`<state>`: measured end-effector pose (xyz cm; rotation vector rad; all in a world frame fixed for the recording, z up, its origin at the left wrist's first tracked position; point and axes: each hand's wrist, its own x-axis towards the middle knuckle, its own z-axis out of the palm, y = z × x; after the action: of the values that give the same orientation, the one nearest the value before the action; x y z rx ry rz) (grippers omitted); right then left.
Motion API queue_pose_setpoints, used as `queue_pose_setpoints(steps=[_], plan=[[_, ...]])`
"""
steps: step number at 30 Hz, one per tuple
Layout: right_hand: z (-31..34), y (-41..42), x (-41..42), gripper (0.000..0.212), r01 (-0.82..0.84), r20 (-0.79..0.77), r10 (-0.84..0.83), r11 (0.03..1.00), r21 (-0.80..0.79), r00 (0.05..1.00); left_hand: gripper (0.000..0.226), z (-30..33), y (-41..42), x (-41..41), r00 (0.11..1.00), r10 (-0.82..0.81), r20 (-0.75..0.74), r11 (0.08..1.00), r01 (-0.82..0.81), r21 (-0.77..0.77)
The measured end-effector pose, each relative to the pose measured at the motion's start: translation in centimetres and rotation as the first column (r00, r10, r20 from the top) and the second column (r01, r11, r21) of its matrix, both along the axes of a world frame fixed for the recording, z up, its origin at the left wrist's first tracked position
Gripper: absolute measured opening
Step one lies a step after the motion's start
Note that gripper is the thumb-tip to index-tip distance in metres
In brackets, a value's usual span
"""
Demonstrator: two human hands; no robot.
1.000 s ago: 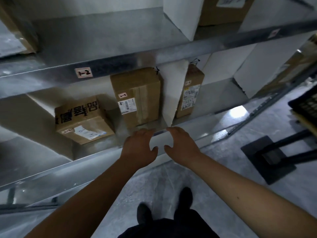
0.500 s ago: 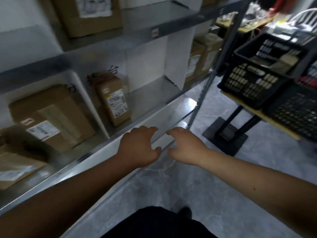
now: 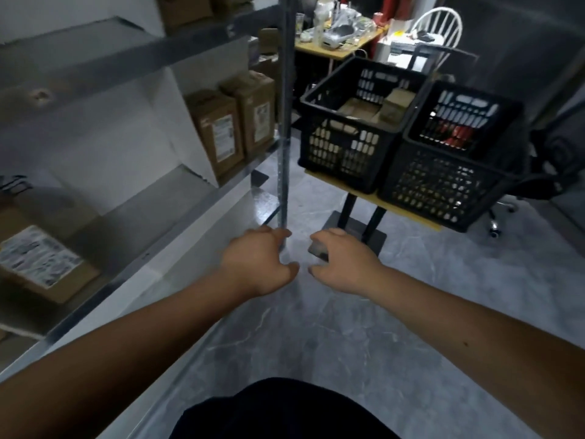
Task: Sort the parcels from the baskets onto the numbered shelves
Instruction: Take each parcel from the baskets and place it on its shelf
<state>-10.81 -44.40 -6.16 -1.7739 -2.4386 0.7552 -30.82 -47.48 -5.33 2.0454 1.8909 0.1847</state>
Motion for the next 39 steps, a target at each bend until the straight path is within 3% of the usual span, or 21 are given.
queue_pose_setpoints(steps=[10,15,22,27,39], plan=[[2.1,9.6,7.3,0.076,0.165,0.017,-0.166,0.985,0.049,0.986,0.074,2.0,12.0,7.2,0.994,-0.112,-0.005,0.994,0.112,0.017],[2.5,16.8,8.6,0.07,0.22,-0.017,-0.22,0.973,0.071,0.975,0.068,2.4,20.9,8.2,0.987,-0.133,0.096,0.99,0.127,0.062],[3.5,28.2,8.9,0.068,0.276,0.021,-0.278,0.957,0.086,0.96,0.062,3.0,34.7,9.0,0.955,-0.29,-0.069,0.935,0.298,0.194],[3.9,34.9,9.0,0.062,0.302,-0.008,-0.306,0.935,0.185,0.952,0.06,3.4,43.4,9.0,0.935,-0.352,-0.033,0.891,0.346,0.292],[2.6,47.3,12.2,0.063,0.418,-0.026,-0.418,0.897,0.143,0.908,0.069,2.7,56.7,13.1,0.911,-0.409,-0.055,0.9,0.412,0.139]])
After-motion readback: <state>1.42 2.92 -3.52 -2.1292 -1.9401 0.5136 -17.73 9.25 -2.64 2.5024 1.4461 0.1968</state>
